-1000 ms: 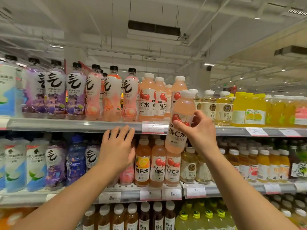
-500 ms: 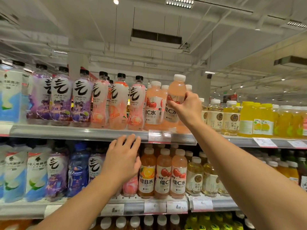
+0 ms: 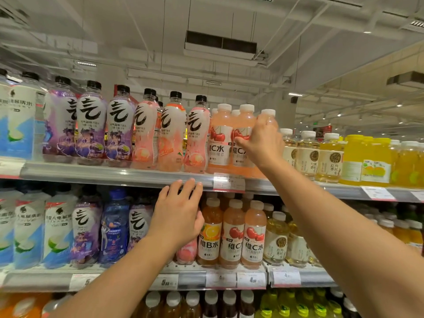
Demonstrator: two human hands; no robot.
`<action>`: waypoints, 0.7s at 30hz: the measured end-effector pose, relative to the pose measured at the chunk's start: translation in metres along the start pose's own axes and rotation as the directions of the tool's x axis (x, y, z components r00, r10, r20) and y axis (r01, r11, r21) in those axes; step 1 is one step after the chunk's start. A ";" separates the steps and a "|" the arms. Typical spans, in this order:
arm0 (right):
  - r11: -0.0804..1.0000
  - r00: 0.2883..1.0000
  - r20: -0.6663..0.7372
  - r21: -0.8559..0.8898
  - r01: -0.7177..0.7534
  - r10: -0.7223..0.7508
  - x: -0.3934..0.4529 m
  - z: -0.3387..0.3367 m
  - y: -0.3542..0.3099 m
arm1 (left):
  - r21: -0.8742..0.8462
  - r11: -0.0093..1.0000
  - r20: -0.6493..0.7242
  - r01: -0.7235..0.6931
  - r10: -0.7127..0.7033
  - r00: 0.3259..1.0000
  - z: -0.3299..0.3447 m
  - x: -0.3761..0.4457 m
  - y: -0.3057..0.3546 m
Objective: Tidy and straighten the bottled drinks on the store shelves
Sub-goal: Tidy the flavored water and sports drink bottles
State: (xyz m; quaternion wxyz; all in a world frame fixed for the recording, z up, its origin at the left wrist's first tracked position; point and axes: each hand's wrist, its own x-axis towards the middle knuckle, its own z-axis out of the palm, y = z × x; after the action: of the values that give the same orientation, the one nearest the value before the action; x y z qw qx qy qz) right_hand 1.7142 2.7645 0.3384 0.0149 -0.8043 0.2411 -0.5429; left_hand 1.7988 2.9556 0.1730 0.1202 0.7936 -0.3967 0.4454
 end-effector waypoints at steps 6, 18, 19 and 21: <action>0.997 0.999 -0.023 0.073 0.034 -0.032 -0.004 0.012 0.008 | 0.002 1.000 0.012 0.008 -0.008 1.000 0.000 -0.001 0.000; 0.998 0.999 -0.010 0.041 0.051 -0.050 -0.001 0.013 0.021 | -0.003 1.000 0.021 0.012 -0.012 1.000 -0.001 0.000 0.002; 0.998 0.998 -0.002 0.030 0.057 -0.056 0.000 0.011 0.022 | 0.000 1.000 0.027 0.012 -0.012 1.000 -0.001 0.000 0.002; 0.997 0.997 0.016 0.038 0.071 -0.072 0.001 0.007 0.028 | 0.004 1.000 0.043 0.016 -0.016 0.999 -0.005 0.001 0.003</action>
State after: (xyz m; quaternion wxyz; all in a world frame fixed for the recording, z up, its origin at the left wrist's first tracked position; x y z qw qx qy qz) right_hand 1.7100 2.7375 0.3283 0.0128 -0.8167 0.2017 -0.5405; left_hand 1.7935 2.9558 0.1761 0.1137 0.8063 -0.3920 0.4281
